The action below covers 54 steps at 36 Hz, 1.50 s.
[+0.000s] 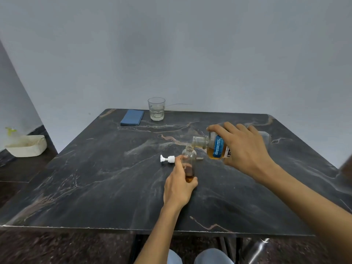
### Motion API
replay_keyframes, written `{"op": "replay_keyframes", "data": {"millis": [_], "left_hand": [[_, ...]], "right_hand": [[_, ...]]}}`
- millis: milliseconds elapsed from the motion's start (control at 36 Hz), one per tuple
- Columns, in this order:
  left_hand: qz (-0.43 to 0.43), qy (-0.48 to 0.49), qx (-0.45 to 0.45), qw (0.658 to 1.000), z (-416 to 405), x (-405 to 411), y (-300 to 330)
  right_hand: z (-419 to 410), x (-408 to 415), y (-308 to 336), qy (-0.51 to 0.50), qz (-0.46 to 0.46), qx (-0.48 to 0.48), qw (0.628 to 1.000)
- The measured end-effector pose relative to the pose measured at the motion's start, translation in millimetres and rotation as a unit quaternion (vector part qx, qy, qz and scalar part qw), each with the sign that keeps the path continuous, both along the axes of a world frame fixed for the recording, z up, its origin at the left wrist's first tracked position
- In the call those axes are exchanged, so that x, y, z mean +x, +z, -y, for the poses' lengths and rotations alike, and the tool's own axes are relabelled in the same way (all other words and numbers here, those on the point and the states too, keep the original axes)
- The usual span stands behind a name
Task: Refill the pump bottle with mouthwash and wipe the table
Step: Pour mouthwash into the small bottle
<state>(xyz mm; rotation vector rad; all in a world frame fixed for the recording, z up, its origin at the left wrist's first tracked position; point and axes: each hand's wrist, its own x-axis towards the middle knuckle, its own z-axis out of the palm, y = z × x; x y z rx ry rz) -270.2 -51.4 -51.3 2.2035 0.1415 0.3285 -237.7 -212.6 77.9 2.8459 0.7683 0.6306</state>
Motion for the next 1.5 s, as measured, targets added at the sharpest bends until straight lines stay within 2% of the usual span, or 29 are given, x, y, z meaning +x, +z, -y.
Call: {"op": "replay_keyframes", "data": {"millis": [1500], "left_hand": [[0.002, -0.006, 0.002, 1.000, -0.4, -0.4, 0.1]], "right_hand": [[0.4, 2.8, -0.8, 0.005, 0.016, -0.005, 1.000]]}}
